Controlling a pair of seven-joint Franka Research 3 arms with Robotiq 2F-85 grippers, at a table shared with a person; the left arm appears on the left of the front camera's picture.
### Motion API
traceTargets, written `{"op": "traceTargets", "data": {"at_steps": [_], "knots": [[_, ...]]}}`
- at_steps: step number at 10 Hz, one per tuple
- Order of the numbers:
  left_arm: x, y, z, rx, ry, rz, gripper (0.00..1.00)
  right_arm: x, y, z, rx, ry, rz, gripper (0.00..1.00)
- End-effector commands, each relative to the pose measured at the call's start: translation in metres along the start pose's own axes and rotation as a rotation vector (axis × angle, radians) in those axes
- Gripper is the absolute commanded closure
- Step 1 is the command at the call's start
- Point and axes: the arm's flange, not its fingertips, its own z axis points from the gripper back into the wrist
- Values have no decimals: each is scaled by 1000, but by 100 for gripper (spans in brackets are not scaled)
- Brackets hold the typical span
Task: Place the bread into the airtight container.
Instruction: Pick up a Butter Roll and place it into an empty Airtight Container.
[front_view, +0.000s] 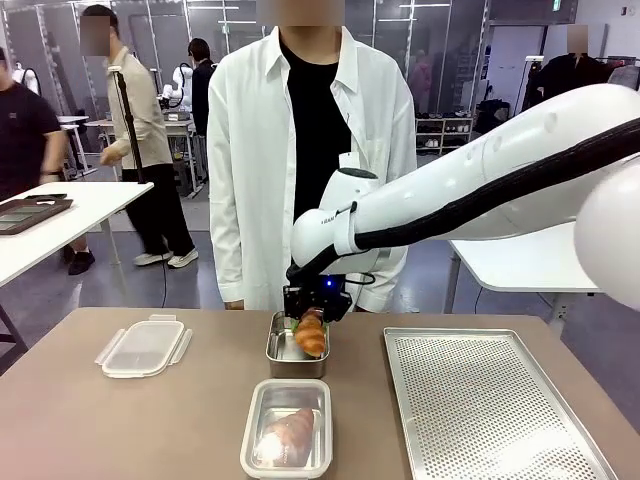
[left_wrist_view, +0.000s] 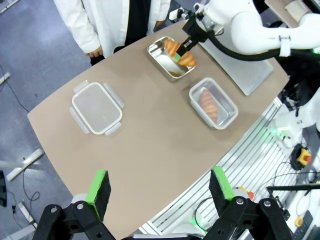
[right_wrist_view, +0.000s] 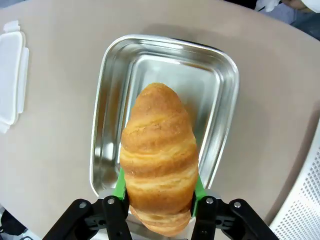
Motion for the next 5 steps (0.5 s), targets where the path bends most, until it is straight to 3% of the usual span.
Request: {"op": "traceTargets", "data": {"at_steps": [1, 2, 3, 4, 5], "knots": [[0, 0, 1, -12, 1, -21, 0, 11, 8, -12, 14, -39, 0, 45], [0, 0, 1, -12, 1, -21, 0, 11, 9, -20, 12, -33, 10, 38], [0, 0, 1, -12, 1, -21, 0, 11, 9, -21, 7, -34, 11, 6], [0, 0, 1, -12, 1, -21, 0, 9, 12, -18, 1, -37, 18, 0], [0, 0, 1, -12, 1, -21, 0, 8, 13, -15, -5, -41, 22, 0]]}}
